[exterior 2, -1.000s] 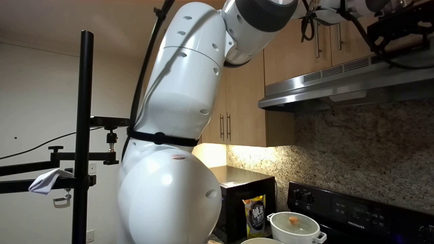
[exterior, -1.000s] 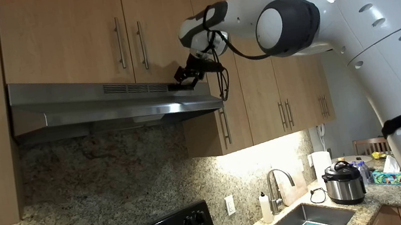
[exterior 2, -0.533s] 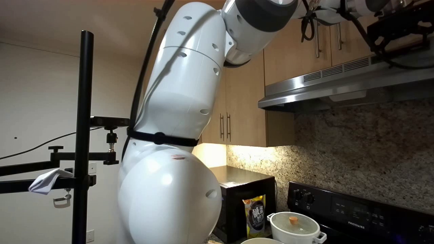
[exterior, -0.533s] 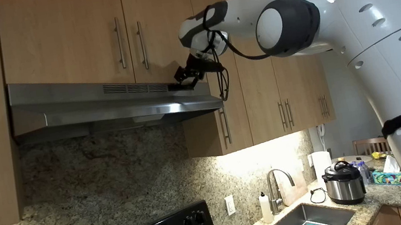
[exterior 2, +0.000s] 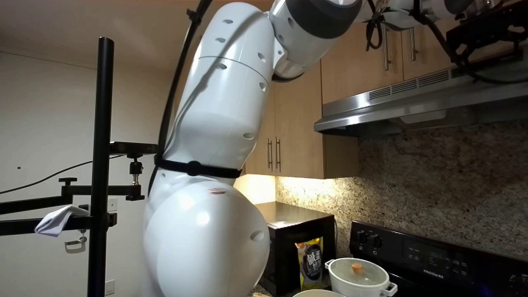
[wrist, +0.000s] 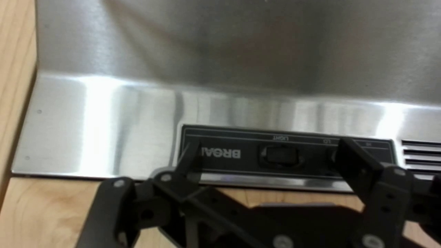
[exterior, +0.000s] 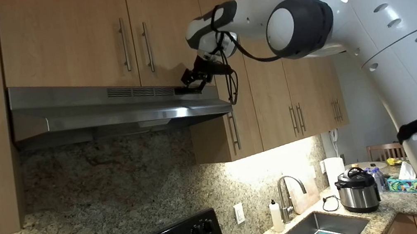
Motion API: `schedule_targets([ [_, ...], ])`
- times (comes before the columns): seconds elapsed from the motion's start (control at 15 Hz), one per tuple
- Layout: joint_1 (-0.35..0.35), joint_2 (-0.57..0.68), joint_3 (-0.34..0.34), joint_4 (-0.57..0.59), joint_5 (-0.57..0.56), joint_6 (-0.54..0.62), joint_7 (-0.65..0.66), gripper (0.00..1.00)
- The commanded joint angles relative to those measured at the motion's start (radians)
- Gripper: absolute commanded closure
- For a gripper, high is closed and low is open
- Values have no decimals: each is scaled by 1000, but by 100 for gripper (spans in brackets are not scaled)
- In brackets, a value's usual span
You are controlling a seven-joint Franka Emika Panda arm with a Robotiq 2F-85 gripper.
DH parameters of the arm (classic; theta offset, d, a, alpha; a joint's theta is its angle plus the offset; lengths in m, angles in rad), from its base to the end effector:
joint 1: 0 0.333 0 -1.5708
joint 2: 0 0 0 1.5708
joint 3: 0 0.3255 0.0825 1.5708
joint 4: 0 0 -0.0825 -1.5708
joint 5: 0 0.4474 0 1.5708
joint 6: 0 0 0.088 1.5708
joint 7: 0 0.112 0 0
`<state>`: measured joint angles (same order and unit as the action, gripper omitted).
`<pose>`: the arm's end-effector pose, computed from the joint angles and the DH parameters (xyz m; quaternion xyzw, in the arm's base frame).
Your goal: Turn on the light on top of the stove
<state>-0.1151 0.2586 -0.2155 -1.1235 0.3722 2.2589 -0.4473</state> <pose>0.7002 -0.1966 0.7925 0.8936 0.0215 0.4482 0.0145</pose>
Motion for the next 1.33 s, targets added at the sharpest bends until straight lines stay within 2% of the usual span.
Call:
schedule_targets([
  [0.0, 14, -29, 3, -35, -8, 38, 0, 0],
  [1.27, 38, -74, 0, -71, -13, 107, -5, 0],
])
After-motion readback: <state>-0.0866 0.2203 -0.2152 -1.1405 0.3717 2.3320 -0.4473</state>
